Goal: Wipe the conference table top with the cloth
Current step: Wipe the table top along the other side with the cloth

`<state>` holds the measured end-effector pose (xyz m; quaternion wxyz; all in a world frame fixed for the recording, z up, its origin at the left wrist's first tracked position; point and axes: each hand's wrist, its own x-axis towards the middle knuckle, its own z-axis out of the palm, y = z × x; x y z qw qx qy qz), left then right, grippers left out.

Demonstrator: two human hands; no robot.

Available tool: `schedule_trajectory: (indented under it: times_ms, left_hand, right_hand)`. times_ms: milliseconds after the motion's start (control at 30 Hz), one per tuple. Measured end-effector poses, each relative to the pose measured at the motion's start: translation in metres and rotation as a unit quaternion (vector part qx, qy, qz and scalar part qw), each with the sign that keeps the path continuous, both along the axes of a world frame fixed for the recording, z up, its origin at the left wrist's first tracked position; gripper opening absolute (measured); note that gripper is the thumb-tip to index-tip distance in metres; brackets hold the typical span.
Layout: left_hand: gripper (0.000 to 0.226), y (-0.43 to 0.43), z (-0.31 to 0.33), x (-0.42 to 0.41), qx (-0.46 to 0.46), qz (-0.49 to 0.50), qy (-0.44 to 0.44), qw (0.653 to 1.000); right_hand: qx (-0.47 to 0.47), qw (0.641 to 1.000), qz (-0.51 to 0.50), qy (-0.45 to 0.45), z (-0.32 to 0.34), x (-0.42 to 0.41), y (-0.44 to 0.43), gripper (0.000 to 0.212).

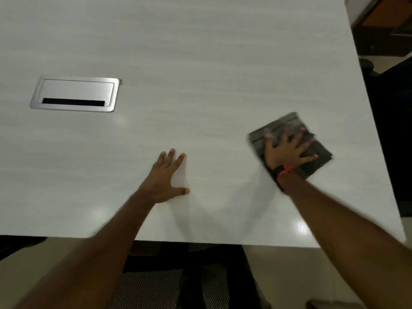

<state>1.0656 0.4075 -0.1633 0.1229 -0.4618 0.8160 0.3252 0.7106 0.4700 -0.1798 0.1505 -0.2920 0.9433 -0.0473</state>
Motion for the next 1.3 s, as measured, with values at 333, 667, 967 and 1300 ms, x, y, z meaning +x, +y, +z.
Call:
schedule_trajectory:
  times_ms: [333,667,967,1300]
  left_hand:
    - [0.094,0.018,-0.024,0.017,-0.153,-0.046,0.034,0.987]
    - [0.090,0.029,-0.023,0.010,-0.216,-0.008,0.028,0.976]
    - [0.088,0.028,-0.023,0.009,-0.214,0.001,0.028,0.976]
    - [0.087,0.028,-0.030,0.012,-0.214,0.009,0.053,0.975]
  right_hand:
    - [0.040,0.998,0.053,0.017,-0.006,0.060,0.121,0.090]
    - [0.031,0.981,0.193,0.009,-0.010,0.149,0.121,0.083]
    - [0.023,0.998,-0.057,0.013,-0.008,0.109,0.108,0.089]
    - [0.041,0.999,0.023,0.022,-0.012,0.080,0.157,0.084]
